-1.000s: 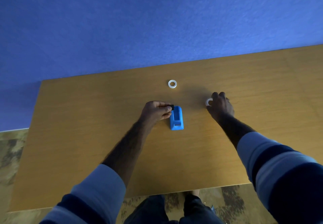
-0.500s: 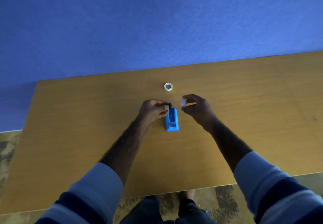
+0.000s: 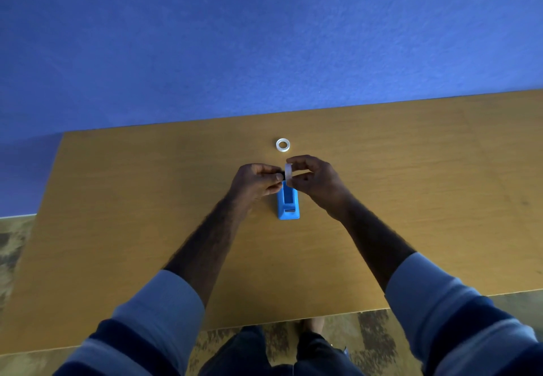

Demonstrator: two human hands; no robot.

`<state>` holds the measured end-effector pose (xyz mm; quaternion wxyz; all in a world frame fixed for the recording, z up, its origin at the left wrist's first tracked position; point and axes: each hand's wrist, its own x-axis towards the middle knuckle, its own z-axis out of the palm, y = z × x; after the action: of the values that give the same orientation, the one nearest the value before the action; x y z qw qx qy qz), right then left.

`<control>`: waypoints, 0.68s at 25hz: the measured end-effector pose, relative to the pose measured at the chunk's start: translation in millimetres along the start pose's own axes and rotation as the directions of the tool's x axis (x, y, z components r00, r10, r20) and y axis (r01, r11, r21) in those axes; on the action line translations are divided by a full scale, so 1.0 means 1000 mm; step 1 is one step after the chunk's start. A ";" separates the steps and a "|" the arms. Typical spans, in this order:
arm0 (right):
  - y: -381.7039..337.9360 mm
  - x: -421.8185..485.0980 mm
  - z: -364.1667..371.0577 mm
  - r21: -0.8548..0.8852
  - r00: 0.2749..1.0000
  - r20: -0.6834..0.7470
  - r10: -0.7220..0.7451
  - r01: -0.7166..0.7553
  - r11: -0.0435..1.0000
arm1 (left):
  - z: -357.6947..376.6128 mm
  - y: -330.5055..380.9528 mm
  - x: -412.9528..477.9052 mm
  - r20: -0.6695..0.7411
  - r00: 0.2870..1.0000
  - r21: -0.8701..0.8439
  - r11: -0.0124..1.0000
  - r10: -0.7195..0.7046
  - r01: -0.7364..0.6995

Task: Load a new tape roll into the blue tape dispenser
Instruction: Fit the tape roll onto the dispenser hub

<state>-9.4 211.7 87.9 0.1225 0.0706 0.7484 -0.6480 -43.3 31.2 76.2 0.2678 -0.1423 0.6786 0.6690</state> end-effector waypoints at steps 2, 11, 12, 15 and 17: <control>0.000 0.001 0.001 -0.027 1.000 0.012 0.001 0.000 1.000 | -0.002 0.001 0.000 -0.004 1.000 0.012 1.000 0.002 -0.002; -0.002 0.002 0.001 -0.083 1.000 0.007 0.000 0.001 0.997 | -0.005 0.000 0.000 0.064 0.998 0.046 0.999 0.024 -0.027; -0.001 0.001 0.001 -0.092 1.000 0.008 0.004 -0.003 0.996 | -0.004 0.000 -0.001 0.055 0.998 0.057 0.998 0.026 -0.029; 0.000 0.002 0.002 -0.121 1.000 0.017 0.015 -0.012 0.993 | -0.002 0.000 -0.002 0.010 1.000 0.102 0.995 0.019 -0.020; 0.002 0.003 0.003 -0.121 1.000 0.016 0.014 -0.012 0.993 | -0.001 0.001 -0.003 0.006 1.000 0.124 0.992 0.007 -0.007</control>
<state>-11.0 208.8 84.9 0.1371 0.0623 0.7847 -0.6013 -41.9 29.5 79.0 0.2756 -0.1213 0.7184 0.6270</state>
